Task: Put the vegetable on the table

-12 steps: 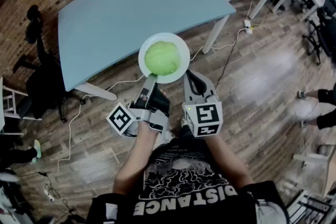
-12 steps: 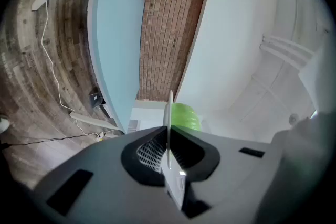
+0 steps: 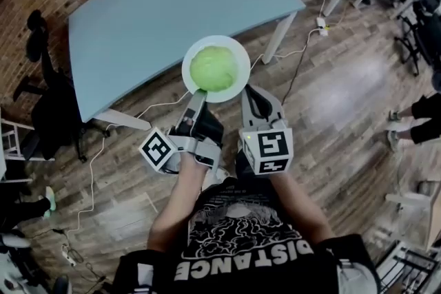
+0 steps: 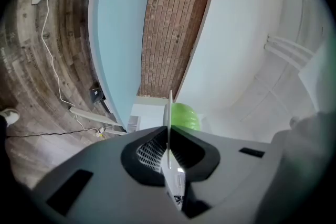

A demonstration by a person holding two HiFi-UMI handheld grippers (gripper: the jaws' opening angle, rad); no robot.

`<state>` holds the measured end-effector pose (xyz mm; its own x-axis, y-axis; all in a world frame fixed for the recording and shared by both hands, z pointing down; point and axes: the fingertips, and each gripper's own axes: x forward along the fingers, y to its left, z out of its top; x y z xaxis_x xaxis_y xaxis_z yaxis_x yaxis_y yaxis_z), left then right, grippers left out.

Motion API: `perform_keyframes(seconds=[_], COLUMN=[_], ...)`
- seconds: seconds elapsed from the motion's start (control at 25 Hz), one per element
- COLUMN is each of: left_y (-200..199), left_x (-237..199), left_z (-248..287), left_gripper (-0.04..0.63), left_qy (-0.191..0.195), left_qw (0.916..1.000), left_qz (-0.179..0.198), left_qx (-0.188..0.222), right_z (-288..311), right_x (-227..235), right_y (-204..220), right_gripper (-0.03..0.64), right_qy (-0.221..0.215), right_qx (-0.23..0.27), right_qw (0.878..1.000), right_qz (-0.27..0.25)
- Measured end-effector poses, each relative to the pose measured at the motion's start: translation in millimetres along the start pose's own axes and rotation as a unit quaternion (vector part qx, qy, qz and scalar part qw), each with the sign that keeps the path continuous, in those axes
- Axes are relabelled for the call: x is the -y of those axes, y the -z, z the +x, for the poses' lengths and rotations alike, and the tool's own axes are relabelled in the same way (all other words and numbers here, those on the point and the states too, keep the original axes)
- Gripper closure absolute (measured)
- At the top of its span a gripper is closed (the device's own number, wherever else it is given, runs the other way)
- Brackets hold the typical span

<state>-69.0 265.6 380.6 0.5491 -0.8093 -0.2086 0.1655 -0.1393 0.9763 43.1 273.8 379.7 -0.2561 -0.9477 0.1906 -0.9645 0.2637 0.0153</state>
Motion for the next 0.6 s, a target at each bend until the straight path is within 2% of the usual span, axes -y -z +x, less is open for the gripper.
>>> perform_keyframes(seconds=[0.6], left_y=[-6.8], left_x=[-25.4], left_z=[99.5], left_gripper=[0.580], left_qy=[-0.002], left_qw=[0.9999], left_qz=[-0.008], left_qx=[-0.009], right_z=[67.2], right_x=[68.6], right_y=[-2.0], right_gripper=[0.609], right_qy=[0.003], right_qx=[-0.005], right_qw=[1.000], right_qz=[0.006])
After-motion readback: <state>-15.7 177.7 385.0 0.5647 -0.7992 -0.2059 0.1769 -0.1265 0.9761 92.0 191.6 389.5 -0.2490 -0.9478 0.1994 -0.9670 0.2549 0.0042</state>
